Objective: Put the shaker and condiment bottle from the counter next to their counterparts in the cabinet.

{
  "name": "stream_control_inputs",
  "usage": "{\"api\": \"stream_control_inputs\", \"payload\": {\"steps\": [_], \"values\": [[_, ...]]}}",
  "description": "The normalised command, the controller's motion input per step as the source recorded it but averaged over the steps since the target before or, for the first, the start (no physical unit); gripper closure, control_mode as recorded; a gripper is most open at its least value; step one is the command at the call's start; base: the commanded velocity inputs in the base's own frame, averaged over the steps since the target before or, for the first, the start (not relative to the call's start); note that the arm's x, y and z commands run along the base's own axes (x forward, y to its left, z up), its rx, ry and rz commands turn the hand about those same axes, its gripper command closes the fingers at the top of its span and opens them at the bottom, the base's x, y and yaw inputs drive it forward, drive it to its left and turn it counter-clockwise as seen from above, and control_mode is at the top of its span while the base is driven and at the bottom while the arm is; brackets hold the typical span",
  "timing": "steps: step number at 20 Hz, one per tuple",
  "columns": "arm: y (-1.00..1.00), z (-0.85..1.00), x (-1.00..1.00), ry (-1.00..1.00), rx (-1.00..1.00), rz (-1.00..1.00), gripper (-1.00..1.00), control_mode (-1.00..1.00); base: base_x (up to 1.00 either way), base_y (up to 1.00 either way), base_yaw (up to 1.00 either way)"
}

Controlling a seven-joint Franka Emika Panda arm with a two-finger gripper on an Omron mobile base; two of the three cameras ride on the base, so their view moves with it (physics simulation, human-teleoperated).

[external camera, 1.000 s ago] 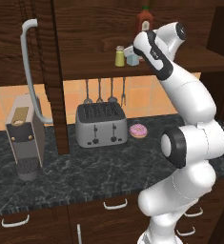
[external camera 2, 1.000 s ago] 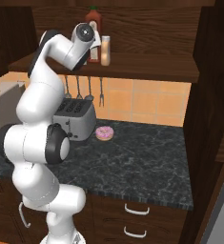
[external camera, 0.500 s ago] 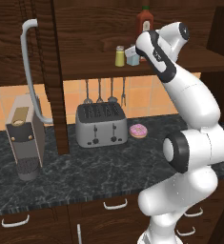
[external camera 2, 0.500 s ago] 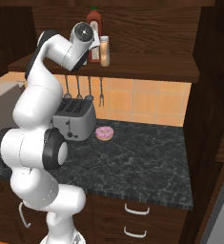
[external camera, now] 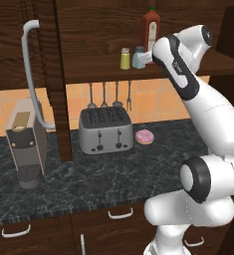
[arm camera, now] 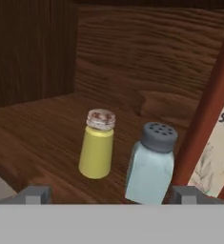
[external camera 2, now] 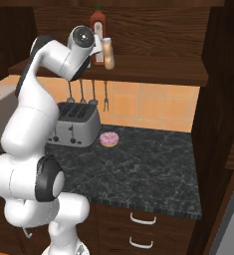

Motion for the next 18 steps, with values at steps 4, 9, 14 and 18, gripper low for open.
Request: {"api": "stream_control_inputs", "payload": {"steps": [4, 9, 14, 18], "values": [[-0.02, 0.00, -0.95, -0.02, 0.00, 0.00, -1.00, -1.00, 0.00, 0.00, 0.00], [-0.10, -0.03, -0.98, -0.03, 0.00, 0.00, -1.00, -1.00, 0.00, 0.00, 0.00], [-0.08, -0.16, -1.00, 0.00, 0.00, 0.00, -1.00, -1.00, 0.00, 0.00, 0.00], [-0.09, -0.25, -1.00, 0.00, 0.00, 0.00, -1.00, -1.00, 0.00, 0.00, 0.00]]}}
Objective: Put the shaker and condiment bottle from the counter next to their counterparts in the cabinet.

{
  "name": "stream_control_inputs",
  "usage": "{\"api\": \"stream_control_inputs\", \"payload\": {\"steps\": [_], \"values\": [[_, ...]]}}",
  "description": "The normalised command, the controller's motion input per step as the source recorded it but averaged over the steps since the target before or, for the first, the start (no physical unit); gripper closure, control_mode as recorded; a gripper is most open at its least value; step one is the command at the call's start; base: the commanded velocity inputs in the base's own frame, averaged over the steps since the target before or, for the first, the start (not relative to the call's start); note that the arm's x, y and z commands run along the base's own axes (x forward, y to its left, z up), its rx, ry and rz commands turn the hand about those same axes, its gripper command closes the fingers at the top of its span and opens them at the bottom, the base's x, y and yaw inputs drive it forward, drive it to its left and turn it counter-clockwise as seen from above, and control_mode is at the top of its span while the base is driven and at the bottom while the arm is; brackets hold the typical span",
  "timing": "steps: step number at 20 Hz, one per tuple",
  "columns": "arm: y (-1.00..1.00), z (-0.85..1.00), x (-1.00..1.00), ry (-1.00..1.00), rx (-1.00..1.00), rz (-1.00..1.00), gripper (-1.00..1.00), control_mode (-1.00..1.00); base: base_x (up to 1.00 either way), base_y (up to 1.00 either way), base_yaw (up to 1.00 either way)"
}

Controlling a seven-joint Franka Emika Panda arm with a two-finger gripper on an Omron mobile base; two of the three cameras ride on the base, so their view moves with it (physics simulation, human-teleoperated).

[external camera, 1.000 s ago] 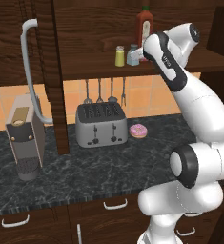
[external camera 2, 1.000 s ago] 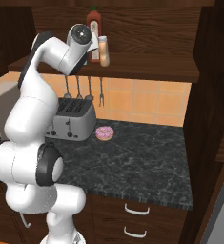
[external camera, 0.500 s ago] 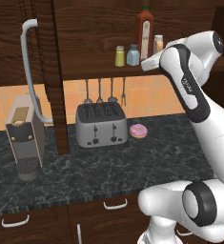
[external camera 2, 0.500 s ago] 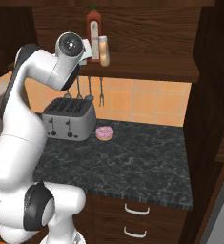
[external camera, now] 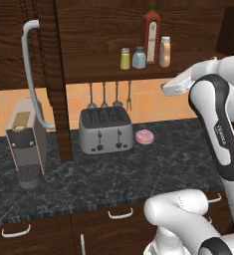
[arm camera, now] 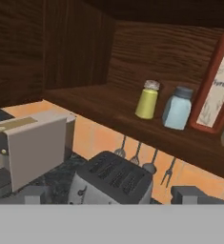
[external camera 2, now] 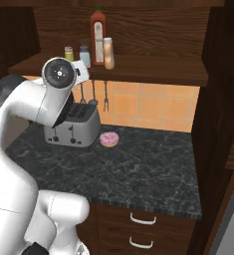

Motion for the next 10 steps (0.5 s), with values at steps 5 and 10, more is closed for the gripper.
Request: {"api": "stream_control_inputs", "payload": {"steps": [5, 10], "values": [[-0.11, -0.55, -1.00, 0.00, 0.00, 0.00, -1.00, -1.00, 0.00, 0.00, 0.00], [-0.30, -0.69, -1.00, 0.00, 0.00, 0.00, -1.00, -1.00, 0.00, 0.00, 0.00]]}}
